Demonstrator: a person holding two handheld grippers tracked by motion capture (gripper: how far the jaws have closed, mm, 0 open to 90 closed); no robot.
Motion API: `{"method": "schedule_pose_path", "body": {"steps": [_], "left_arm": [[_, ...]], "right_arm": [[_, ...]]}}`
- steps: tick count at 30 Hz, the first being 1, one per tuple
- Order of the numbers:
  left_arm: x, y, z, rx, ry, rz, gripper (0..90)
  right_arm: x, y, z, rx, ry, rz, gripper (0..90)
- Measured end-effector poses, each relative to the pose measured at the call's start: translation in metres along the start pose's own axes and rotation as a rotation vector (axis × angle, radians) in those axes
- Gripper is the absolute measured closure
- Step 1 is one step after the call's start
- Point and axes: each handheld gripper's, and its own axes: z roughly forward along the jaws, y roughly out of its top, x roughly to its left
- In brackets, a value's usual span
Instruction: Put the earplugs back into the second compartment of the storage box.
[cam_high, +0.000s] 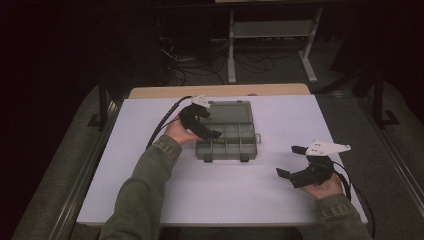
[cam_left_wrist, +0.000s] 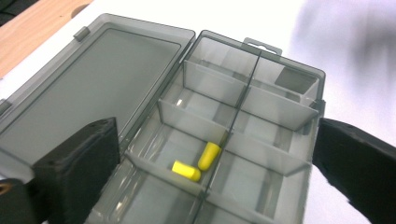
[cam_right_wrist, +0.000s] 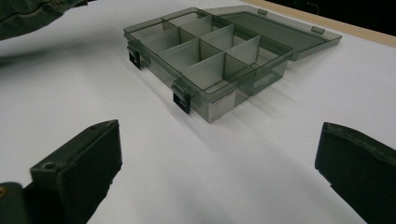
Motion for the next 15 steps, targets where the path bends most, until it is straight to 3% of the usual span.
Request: {"method": "schedule_pose_path", "body": {"steps": [15], "left_arm": [[-0.016,-0.039,-0.044,-0.136,0.034,-0.001,0.0]], "right_arm": [[0.0,0.0,-0.001,-0.002,-0.002,0.004,0.2]]}}
